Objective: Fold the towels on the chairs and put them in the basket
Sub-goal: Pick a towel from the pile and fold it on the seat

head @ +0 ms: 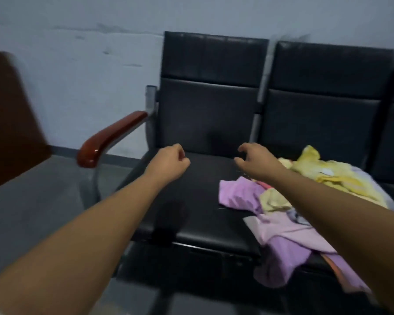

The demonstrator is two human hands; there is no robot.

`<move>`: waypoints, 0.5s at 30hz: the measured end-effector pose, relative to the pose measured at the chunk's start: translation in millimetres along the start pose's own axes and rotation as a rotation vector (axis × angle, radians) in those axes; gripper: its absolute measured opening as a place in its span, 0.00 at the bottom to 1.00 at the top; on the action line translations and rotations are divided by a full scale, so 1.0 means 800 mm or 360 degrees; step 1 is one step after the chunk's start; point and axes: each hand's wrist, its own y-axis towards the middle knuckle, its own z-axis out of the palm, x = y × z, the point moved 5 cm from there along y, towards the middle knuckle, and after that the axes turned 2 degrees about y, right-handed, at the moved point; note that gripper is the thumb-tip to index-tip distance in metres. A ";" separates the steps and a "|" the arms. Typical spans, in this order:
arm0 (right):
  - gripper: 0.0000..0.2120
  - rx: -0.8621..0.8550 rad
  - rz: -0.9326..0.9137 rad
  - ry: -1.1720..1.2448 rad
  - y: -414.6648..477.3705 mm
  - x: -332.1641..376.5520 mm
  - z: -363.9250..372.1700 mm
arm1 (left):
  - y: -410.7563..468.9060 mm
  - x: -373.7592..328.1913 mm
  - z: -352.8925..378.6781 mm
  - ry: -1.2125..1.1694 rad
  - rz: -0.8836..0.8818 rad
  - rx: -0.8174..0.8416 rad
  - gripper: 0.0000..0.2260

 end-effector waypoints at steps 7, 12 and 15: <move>0.23 0.0106 0.0338 -0.0469 -0.002 -0.193 0.024 | 0.069 -0.104 0.208 -0.0087 0.0195 0.0384 0.10; 0.20 0.0201 0.0142 -0.1076 0.003 -0.234 0.062 | 0.083 -0.097 0.356 0.0329 0.0277 0.0808 0.25; 0.24 0.0344 -0.0030 -0.1135 0.001 -0.229 0.084 | 0.085 -0.089 0.375 0.0595 0.0411 0.0459 0.21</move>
